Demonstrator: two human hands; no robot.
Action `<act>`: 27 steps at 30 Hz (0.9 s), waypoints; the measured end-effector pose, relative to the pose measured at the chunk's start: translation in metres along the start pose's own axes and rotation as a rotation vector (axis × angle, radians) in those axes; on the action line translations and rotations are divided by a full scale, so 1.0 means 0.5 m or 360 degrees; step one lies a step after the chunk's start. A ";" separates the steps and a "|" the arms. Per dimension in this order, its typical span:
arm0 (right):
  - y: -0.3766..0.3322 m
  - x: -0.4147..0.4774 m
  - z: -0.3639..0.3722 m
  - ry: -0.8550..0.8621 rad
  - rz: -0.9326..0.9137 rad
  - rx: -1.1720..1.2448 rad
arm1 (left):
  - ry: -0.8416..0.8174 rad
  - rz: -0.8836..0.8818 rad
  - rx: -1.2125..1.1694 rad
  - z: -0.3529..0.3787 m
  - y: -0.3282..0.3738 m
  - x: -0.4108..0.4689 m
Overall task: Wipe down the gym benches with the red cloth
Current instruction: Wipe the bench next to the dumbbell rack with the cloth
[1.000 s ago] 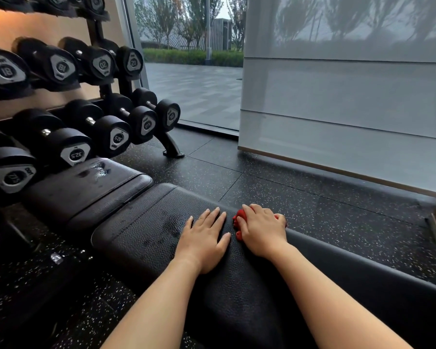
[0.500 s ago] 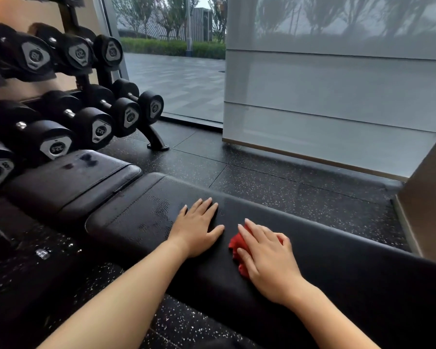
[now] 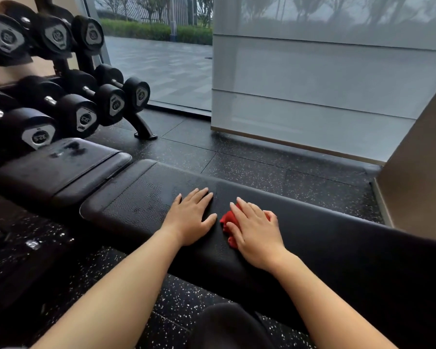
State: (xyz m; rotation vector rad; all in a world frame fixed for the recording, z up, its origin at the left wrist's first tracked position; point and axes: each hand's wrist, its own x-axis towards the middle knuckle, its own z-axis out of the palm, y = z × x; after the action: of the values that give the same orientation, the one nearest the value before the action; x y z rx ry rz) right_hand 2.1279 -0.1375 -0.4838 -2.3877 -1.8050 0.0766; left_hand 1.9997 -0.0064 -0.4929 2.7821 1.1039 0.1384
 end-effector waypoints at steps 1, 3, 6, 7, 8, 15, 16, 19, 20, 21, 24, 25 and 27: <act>0.004 -0.018 -0.001 0.0014 -0.0038 0.0024 | 0.0000 0.0012 -0.0008 -0.001 0.001 -0.004; 0.013 -0.058 0.005 0.0057 -0.0076 0.0042 | -0.0001 0.0026 -0.0025 -0.001 0.000 -0.009; 0.021 -0.099 0.015 0.0151 -0.0074 -0.0036 | 0.0017 0.0025 -0.0032 0.001 -0.003 -0.008; 0.021 -0.098 0.017 0.0176 -0.0059 -0.0031 | 0.0030 0.0021 -0.0047 0.001 -0.003 -0.006; 0.017 -0.092 0.016 0.0178 -0.0045 -0.0020 | 0.0046 0.0017 -0.0065 0.000 -0.003 -0.004; -0.005 -0.054 0.012 0.0132 -0.0051 0.0049 | 0.0076 0.0000 -0.0113 -0.001 -0.002 -0.001; -0.003 -0.059 0.013 0.0139 -0.0052 0.0032 | 0.0076 0.0002 -0.0113 -0.002 -0.002 -0.001; 0.004 -0.094 0.012 0.0203 -0.0099 -0.0063 | 0.0063 0.0007 -0.0090 -0.002 -0.003 -0.004; 0.008 -0.108 0.012 0.0210 -0.0109 -0.0062 | 0.0054 0.0010 -0.0079 -0.001 -0.003 -0.005; 0.013 -0.123 0.013 0.0218 -0.0131 -0.0062 | 0.0048 0.0012 -0.0067 0.000 -0.004 -0.006; 0.025 -0.158 0.021 0.0277 -0.0205 -0.0090 | 0.0041 0.0007 -0.0057 0.003 -0.004 -0.008; 0.028 -0.162 0.022 0.0294 -0.0208 -0.0110 | 0.0041 0.0005 -0.0056 0.003 -0.004 -0.008; 0.021 -0.160 0.024 0.0312 -0.0184 -0.0125 | 0.0051 0.0001 -0.0050 0.004 -0.004 -0.005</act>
State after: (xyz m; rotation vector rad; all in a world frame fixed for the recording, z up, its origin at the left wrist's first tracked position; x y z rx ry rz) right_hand 2.1141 -0.2162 -0.5012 -2.2445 -1.8790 -0.2370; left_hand 1.9969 -0.0068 -0.4953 2.7621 1.0981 0.1992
